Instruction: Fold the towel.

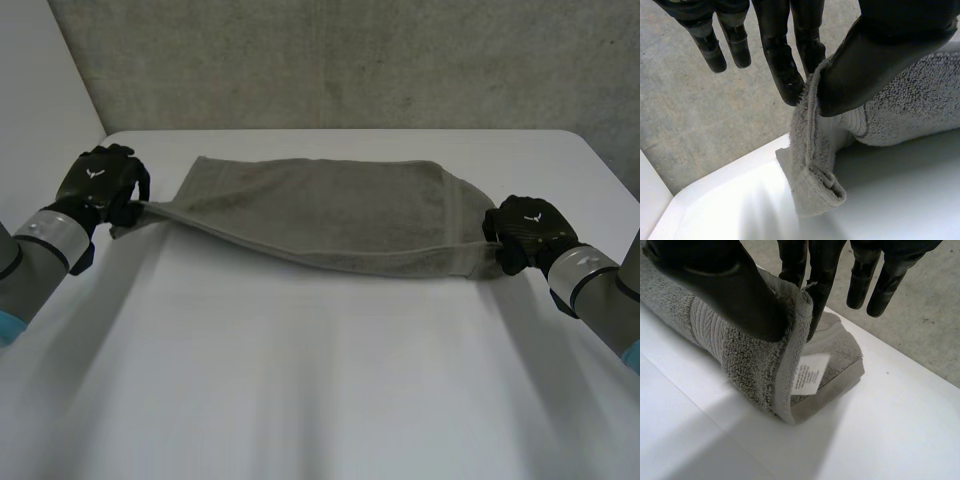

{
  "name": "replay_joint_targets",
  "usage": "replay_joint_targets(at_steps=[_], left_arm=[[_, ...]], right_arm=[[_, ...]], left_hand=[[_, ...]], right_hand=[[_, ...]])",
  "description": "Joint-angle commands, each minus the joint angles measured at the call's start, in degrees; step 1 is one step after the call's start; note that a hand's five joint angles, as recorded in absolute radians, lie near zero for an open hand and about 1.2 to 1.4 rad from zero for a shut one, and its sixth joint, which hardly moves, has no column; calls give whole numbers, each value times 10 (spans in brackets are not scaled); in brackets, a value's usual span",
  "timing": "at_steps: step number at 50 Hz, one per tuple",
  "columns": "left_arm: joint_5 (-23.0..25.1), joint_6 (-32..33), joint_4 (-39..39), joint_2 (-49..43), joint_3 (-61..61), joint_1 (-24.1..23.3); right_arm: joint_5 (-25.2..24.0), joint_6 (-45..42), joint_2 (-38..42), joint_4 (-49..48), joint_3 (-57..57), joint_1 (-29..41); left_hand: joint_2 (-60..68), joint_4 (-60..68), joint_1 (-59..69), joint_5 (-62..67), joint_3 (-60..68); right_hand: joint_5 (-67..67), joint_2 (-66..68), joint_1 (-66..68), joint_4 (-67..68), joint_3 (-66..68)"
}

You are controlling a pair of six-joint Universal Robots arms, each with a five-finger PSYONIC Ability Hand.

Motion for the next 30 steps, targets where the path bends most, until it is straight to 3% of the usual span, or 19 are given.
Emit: replay_joint_targets(at_steps=[1, 9, 16, 22, 25, 30], left_arm=[[-1, 1, 0, 11, -14, -3], [0, 0, -1, 62, -48, -5], [5, 0, -18, 138, -93, 3], [51, -3, -57, 238, -140, 42], [76, -15, -93, 289, -149, 63], [99, -47, -124, 345, -148, 82]], right_arm=[[-13, 7, -36, 4, 3, -2], [-48, 25, -100, 20, 20, -12], [-129, 43, -215, 71, 53, -62], [-187, 48, -327, 119, 61, -115], [-198, 53, -352, 129, 56, -130], [-258, 98, -399, 144, 24, -176]], left_hand=[[28, -38, 55, 49, -33], [28, -38, 55, 49, -33], [28, -38, 55, 49, -33], [28, -38, 55, 49, -33], [28, -38, 55, 49, -33], [28, -38, 55, 49, -33]], right_hand=[[34, 45, 41, -44, -30], [34, 45, 41, -44, -30], [34, 45, 41, -44, -30], [34, 45, 41, -44, -30], [34, 45, 41, -44, -30], [34, 45, 41, -44, -30]])
